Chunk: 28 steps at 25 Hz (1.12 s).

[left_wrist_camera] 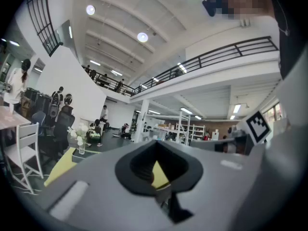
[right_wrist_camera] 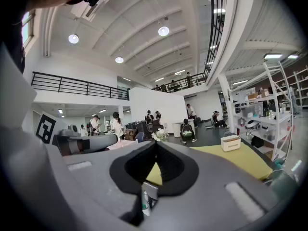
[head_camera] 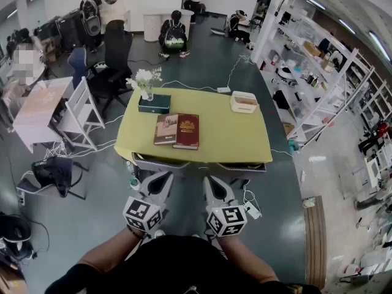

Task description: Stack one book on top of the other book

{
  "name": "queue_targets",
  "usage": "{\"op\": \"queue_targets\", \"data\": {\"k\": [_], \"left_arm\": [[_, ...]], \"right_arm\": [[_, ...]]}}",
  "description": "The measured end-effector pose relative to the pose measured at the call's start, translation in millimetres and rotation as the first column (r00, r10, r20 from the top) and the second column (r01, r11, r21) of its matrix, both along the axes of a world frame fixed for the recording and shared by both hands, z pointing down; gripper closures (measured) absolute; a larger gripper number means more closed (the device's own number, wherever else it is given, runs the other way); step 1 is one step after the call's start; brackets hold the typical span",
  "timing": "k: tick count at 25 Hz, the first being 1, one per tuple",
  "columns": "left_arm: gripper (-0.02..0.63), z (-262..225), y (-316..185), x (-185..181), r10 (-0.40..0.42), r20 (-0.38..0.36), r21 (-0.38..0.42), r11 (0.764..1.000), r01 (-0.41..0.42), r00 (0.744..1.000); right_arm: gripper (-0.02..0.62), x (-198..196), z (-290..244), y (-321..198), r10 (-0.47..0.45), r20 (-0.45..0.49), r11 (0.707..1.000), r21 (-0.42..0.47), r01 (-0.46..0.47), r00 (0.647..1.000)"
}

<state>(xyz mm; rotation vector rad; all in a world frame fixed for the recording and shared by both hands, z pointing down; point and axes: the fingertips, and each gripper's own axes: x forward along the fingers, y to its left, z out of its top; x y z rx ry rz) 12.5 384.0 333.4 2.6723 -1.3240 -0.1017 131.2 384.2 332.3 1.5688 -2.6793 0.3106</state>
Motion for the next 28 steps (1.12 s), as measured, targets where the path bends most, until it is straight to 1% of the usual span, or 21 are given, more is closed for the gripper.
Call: {"op": "queue_targets", "data": {"k": [4, 14, 22, 28], "left_arm": [[0.598, 2.9, 0.4, -5.0, -0.006, -0.005, -0.007, 1.000, 0.006, 1.000], [0.598, 6.6, -1.1, -15.1, 0.001, -0.010, -0.020, 1.000, -0.001, 1.000], [0.598, 17.4, -1.3, -40.3, 0.000, -0.023, -0.040, 0.999, -0.001, 1.000], [0.598, 21.0, -0.7, -61.1, 0.021, -0.030, -0.046, 0.999, -0.022, 0.999]], "right_arm": [[0.592, -5.3, 0.4, 1.3, -0.009, 0.015, 1.000, 0.002, 0.009, 1.000], [0.592, -15.8, 0.1, 0.9, -0.003, 0.010, 1.000, 0.002, 0.003, 1.000], [0.592, -33.9, 12.2, 1.3, 0.016, -0.009, 0.999, -0.032, -0.016, 1.000], [0.592, -52.5, 13.0, 1.0, 0.046, -0.016, 0.998, -0.034, -0.047, 0.999]]}}
